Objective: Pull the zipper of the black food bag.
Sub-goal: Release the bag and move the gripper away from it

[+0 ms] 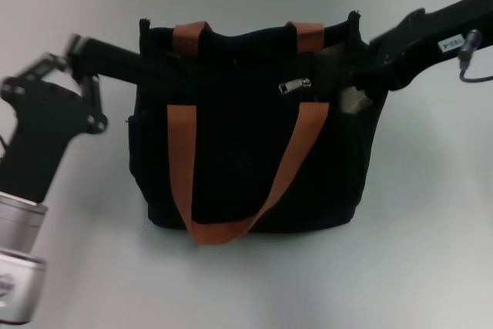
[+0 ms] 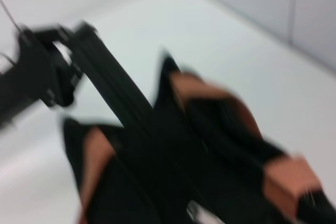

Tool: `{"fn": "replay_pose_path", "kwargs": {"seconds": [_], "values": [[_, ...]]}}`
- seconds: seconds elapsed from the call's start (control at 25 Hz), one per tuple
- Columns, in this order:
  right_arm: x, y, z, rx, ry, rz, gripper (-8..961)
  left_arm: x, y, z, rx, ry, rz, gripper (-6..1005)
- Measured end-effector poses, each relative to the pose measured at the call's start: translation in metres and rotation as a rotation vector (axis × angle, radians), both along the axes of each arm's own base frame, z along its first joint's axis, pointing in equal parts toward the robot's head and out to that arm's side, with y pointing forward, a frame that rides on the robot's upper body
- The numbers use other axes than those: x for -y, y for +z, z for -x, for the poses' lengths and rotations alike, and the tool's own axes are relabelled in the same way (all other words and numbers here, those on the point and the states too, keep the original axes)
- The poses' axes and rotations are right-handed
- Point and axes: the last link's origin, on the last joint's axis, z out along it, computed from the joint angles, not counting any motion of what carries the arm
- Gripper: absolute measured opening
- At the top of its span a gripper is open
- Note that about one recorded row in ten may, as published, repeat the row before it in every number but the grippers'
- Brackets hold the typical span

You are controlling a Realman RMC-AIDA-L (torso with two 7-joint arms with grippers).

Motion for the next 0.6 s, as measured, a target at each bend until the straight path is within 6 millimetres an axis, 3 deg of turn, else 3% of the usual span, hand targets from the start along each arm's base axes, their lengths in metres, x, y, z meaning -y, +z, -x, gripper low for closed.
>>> {"fn": "replay_pose_path", "kwargs": {"seconds": [0.2,0.28,0.44,0.52,0.6], "values": [[0.017,0.019,-0.01,-0.256,0.157,-0.047,279,0.002,0.016,-0.003,0.163,-0.047,-0.014,66],[0.028,0.024,-0.027,-0.381,0.207,-0.082,356,0.001,0.023,-0.002,0.254,-0.082,0.019,66],[0.037,0.023,-0.045,-0.477,0.231,-0.085,507,-0.001,0.03,0.001,0.313,-0.13,0.102,258],[0.055,0.01,-0.069,-0.522,0.289,-0.005,568,-0.002,0.041,0.008,0.344,-0.201,0.281,346],[0.058,0.006,-0.073,-0.53,0.298,0.014,613,-0.004,0.051,0.014,0.389,-0.23,0.43,427]]}}
